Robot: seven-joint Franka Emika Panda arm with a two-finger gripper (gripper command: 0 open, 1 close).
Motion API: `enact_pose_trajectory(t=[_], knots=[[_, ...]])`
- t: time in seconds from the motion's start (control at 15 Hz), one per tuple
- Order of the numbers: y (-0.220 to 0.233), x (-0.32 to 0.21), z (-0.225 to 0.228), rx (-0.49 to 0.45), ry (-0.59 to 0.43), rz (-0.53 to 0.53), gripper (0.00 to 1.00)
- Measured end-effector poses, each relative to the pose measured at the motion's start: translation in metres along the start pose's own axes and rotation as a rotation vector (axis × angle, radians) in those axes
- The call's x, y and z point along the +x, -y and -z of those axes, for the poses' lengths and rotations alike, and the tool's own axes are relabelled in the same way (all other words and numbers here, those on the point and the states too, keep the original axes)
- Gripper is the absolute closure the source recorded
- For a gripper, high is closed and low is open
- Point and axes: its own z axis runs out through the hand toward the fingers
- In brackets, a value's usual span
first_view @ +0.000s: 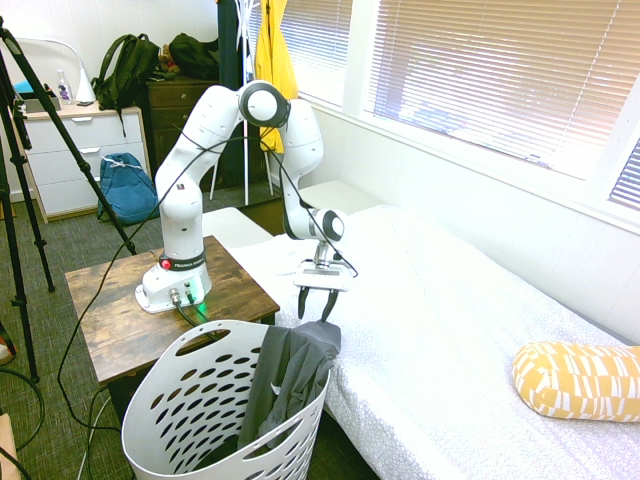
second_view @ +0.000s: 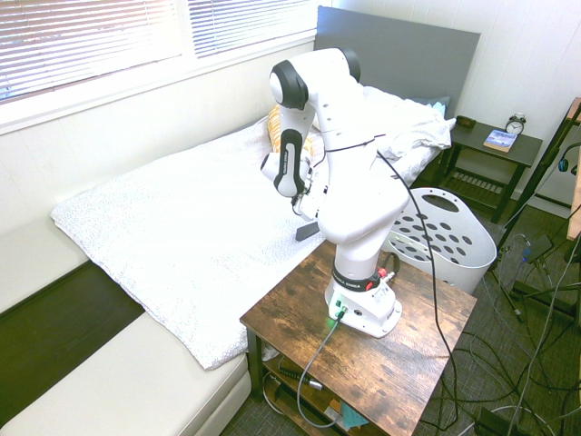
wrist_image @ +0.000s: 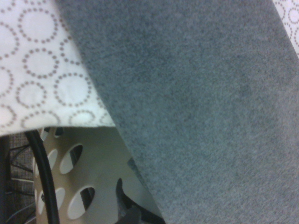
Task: Put my clothes in the laundry bag
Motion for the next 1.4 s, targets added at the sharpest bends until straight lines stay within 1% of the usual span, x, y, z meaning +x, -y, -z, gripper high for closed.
enact_pose_trajectory(t=[0.27, 0.53, 0.67, 0.73, 0.93, 1.4], knots=[[0.004, 0.009, -0.031, -0.001, -0.029, -0.017, 0.00], [0.004, 0.028, -0.057, -0.056, -0.073, -0.034, 0.00], [0.004, 0.033, -0.069, -0.083, -0.069, -0.029, 0.00], [0.002, 0.035, -0.077, -0.098, -0.057, -0.031, 1.00], [-0.006, 0.041, -0.090, -0.115, -0.036, -0.044, 1.00], [-0.002, 0.043, -0.088, -0.112, -0.041, -0.040, 1.00]])
